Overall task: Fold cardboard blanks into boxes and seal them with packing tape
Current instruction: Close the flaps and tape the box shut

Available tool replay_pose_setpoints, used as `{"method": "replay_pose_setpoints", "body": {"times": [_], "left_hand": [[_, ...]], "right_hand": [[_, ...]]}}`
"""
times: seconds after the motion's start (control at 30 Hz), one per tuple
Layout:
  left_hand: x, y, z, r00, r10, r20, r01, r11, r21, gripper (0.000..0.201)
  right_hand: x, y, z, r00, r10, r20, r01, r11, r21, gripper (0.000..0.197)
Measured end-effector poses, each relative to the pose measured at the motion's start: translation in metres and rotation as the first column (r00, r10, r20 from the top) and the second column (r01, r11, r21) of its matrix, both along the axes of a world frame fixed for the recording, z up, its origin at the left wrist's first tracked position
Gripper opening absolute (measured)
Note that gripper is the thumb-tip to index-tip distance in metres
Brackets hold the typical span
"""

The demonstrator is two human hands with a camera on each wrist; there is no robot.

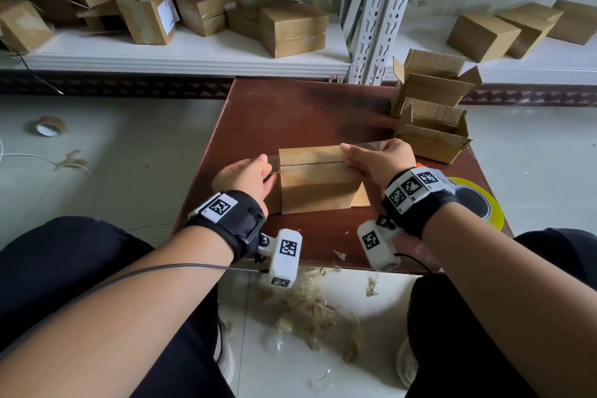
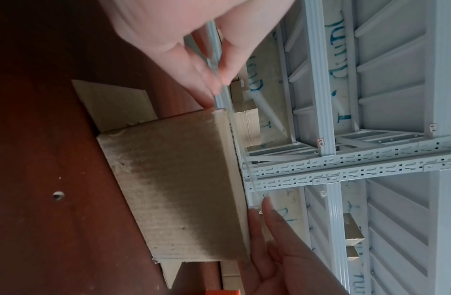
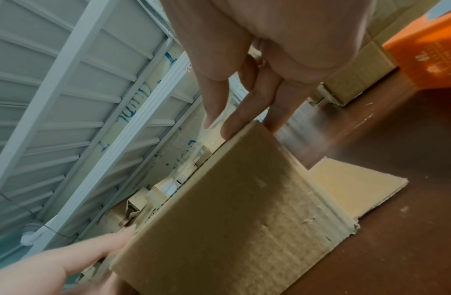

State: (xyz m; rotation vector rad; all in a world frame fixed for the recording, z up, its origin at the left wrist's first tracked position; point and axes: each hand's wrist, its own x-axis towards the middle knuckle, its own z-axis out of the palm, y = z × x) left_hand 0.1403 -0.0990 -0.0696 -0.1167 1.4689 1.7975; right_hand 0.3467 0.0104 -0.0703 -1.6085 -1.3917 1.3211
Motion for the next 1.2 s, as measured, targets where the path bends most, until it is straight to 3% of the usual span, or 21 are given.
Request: {"method": "replay_pose_setpoints", "body": {"times": [0.17,0.27,0.4,0.63,0.77,0.83,1.0,1.13,1.2], "left_hand": [[-0.006,0.003,-0.001,0.998,0.019,0.066,-0.015,0.998,-0.053,0.009],[-0.010,0.005,-0.006,0.998,0.010,0.069,-0.004,0.997,-0.083,0.020],[-0.011,0.007,-0.016,0.999,-0.002,0.042,0.006,0.996,-0.091,0.017],[-0.010,0.008,-0.033,0.995,-0.088,0.039,0.094,0.977,-0.191,0.012],[0.000,0.009,-0.042,0.978,-0.204,-0.040,0.190,0.956,-0.222,0.019],[0.000,0.014,-0.058,0.962,-0.247,-0.114,0.207,0.937,-0.283,0.030],[-0.010,0.037,-0.110,0.945,-0.272,-0.180,0.198,0.917,-0.346,0.051],[-0.018,0.040,-0.110,0.926,-0.339,-0.168,0.247,0.878,-0.410,0.054],[-0.009,0.025,-0.073,0.931,-0.310,-0.193,0.184,0.856,-0.484,0.043]], "right_hand": [[-0.002,0.000,0.002,1.000,-0.021,0.023,0.021,1.000,-0.014,0.083],[-0.003,-0.001,0.003,0.999,-0.024,0.034,0.024,1.000,-0.011,0.073],[-0.003,-0.002,0.005,0.999,-0.004,0.038,0.004,1.000,-0.023,0.066],[-0.004,-0.003,0.006,1.000,0.012,0.014,-0.012,0.999,-0.037,0.093],[-0.004,-0.012,0.014,0.999,0.031,-0.011,-0.032,0.999,-0.029,0.050],[-0.003,-0.016,0.015,0.998,0.042,-0.048,-0.043,0.998,-0.034,0.039],[-0.004,-0.019,0.016,0.992,0.018,-0.123,-0.026,0.997,-0.067,0.038],[-0.006,-0.020,0.017,0.985,-0.017,-0.170,0.001,0.996,-0.092,0.041],[-0.007,-0.022,0.015,0.979,-0.026,-0.202,0.005,0.994,-0.107,0.044]]}}
